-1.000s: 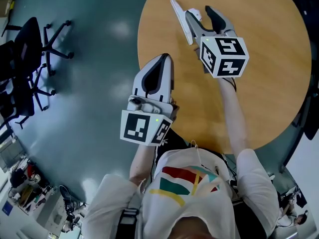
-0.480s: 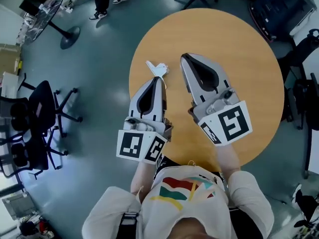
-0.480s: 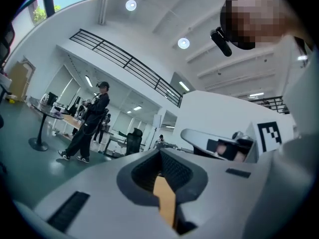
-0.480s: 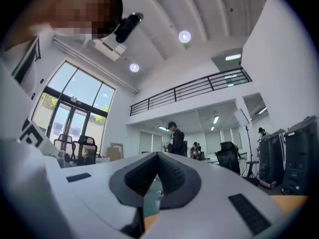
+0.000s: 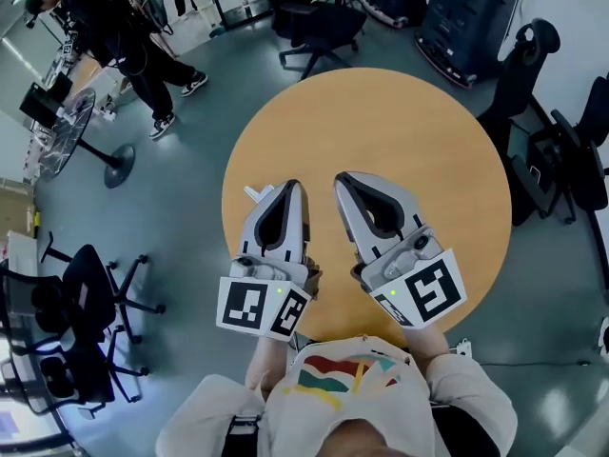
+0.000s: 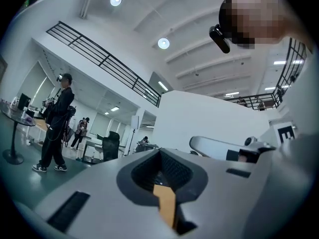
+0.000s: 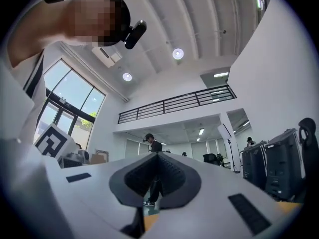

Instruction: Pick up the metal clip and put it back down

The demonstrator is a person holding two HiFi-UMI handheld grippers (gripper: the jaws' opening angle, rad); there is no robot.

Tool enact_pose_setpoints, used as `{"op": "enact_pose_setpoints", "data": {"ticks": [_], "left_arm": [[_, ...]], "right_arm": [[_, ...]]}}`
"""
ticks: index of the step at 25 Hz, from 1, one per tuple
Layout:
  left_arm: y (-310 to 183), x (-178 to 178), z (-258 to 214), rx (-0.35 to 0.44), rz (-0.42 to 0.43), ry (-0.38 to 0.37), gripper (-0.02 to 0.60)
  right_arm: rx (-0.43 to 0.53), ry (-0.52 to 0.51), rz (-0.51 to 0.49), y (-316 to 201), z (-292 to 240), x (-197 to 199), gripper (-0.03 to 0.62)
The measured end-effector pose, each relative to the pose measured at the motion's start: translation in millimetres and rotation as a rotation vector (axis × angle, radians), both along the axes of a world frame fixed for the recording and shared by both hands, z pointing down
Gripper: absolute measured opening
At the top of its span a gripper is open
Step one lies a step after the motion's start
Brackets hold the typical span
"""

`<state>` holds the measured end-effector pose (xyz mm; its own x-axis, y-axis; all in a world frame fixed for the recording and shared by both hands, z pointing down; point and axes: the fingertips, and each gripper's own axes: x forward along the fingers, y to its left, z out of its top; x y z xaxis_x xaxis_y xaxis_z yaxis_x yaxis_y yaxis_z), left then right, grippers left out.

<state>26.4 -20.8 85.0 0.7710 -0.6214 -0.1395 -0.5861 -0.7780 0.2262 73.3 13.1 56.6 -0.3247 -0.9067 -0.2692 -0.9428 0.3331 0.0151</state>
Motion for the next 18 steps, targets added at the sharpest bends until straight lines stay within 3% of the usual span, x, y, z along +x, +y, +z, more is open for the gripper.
{"op": "enact_pose_setpoints", "data": {"ticks": [7, 18], "left_arm": [[6, 29, -3, 0.025, 0.029, -0.004, 0.043], [-2, 31, -3, 0.022, 0.021, -0.008, 0.043]], "right_arm": [[-0.026, 0.024, 0.048, 10, 12, 25, 0.012], [-0.044, 0.010, 0.052, 2, 19, 36, 0.012]]}}
